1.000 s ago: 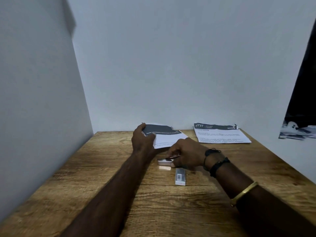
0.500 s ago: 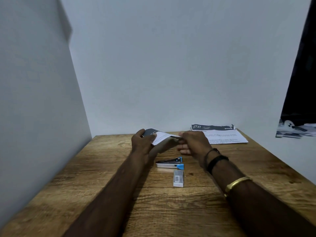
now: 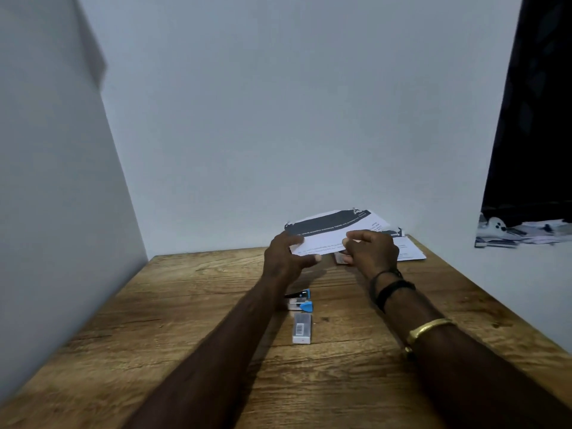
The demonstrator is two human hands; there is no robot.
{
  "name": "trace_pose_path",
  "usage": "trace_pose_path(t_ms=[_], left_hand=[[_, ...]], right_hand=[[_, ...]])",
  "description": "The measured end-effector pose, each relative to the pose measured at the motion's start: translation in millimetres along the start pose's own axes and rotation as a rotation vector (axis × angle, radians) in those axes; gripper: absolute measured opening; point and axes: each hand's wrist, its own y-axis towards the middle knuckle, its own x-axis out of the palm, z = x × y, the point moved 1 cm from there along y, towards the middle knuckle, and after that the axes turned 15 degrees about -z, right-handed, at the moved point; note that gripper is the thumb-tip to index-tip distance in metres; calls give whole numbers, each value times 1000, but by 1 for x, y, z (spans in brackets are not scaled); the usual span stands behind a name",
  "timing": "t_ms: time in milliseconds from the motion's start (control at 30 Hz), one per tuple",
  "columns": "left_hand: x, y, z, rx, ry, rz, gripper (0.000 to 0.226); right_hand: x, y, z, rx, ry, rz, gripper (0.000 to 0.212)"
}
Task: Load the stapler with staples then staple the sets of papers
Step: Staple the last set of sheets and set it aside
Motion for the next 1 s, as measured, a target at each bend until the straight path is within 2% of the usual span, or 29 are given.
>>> trace_pose_path(t_ms=[167, 367, 733, 867, 1000], left_hand=[[38, 18, 9, -7, 104, -30, 53], [74, 37, 18, -53, 190, -95, 47], [100, 68, 8, -112, 390, -185, 42], [103, 74, 6, -118, 472, -238, 41], [108, 75, 6, -123, 536, -284, 32]], right_hand=[[-32, 17, 14, 17, -38, 90, 17], [-61, 38, 34, 88, -74, 144, 20], [-79, 61, 44, 246, -124, 76, 19], [-78, 63, 38, 288, -272, 65, 3], [-77, 65, 33, 316, -534, -9, 19]])
